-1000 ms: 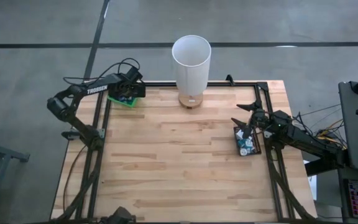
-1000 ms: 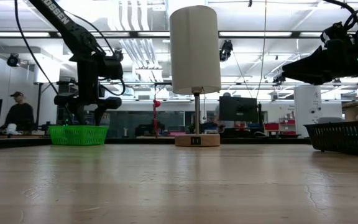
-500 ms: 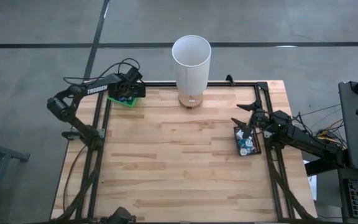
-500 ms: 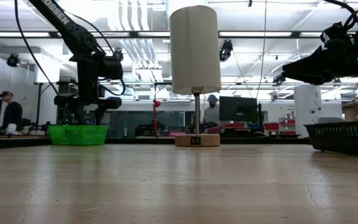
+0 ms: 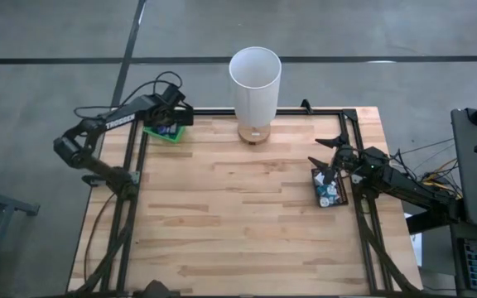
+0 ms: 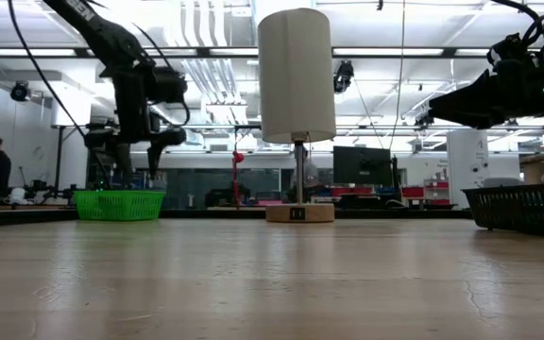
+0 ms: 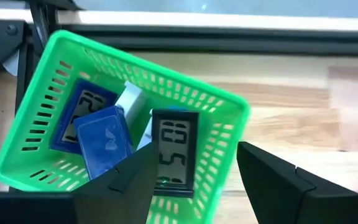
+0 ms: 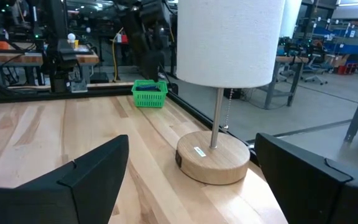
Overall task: Pick & Place Office items
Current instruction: Return to Home Position
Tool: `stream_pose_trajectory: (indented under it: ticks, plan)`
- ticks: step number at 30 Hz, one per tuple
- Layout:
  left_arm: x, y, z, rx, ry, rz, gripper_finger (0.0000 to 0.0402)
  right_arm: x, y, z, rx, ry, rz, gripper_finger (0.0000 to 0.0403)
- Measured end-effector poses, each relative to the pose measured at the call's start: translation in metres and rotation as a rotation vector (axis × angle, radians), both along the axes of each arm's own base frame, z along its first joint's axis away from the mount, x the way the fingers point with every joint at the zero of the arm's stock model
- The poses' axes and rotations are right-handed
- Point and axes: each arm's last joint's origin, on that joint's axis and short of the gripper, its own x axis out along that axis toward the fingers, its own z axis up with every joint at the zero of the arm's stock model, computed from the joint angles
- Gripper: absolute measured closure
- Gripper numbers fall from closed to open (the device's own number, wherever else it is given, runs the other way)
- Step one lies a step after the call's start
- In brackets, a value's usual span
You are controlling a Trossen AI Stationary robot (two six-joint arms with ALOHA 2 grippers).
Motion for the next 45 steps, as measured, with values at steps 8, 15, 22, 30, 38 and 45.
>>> stream_pose_trajectory:
  ticks: [8, 15, 22, 30, 38, 45]
  plan:
    - [0.0, -0.015, 0.026, 0.074, -0.077, -0.035, 0.0176, 0.0, 0.0, 0.0, 0.0, 0.0, 0.0, 0.0053]
    - [0.018, -0.03, 0.037, 0.151, -0.109, -0.194, 0.0176, 0.0, 0.0, 0.0, 0.0, 0.0, 0.0, 0.0058]
    - [0.047, -0.05, 0.044, 0.255, -0.133, -0.438, 0.0176, 0.0, 0.0, 0.0, 0.0, 0.0, 0.0, 0.0058]
    - [0.077, -0.088, 0.058, 0.389, -0.188, -0.723, 0.0177, 0.0, 0.0, 0.0, 0.0, 0.0, 0.0, 0.0055]
    - [0.094, -0.137, 0.081, 0.539, -0.349, -1.071, 0.0176, 0.0, 0.0, 0.0, 0.0, 0.0, 0.0, 0.006]
    - [0.088, -0.168, 0.092, 0.708, -0.455, -1.324, 0.0176, 0.0, 0.0, 0.0, 0.0, 0.0, 0.0, 0.0053]
